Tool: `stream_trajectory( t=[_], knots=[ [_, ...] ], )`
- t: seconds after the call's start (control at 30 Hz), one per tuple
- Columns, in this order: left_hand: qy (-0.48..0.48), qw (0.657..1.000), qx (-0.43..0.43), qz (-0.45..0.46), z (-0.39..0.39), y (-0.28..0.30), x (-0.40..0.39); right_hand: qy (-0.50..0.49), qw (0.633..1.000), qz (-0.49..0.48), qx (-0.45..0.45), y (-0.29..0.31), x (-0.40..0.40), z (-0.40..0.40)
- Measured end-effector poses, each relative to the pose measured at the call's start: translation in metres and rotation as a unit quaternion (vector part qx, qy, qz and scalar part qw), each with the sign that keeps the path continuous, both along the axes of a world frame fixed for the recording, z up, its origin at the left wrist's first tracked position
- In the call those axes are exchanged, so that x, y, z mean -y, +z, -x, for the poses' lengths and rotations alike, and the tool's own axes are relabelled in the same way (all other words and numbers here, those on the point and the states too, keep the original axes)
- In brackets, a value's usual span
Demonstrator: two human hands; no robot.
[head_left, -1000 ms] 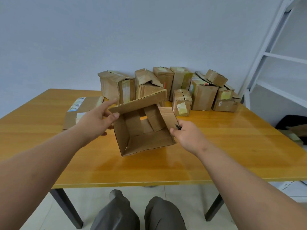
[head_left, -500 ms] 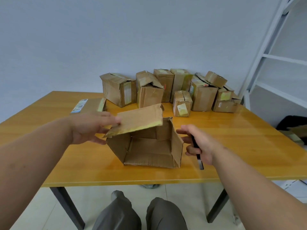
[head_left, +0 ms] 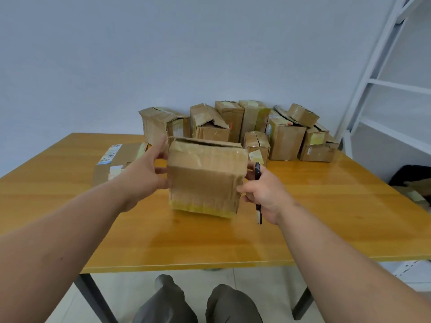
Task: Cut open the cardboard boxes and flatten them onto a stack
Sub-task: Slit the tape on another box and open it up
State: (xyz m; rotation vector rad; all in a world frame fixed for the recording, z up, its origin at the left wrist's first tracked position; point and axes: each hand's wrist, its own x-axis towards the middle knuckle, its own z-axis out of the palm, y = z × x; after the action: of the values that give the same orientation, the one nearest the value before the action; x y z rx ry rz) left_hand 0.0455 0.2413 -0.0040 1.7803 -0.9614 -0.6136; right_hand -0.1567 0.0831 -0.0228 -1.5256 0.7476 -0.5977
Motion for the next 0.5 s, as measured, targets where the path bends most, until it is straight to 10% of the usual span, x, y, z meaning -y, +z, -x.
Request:
stream_trajectory(
  t=[0.5],
  knots=[
    [0.006,0.986,-0.153,-0.067,-0.002,0.023,0.005,-0.052,0.994,-0.037,-0.091,0.012,0.013,-0.012]
  ],
)
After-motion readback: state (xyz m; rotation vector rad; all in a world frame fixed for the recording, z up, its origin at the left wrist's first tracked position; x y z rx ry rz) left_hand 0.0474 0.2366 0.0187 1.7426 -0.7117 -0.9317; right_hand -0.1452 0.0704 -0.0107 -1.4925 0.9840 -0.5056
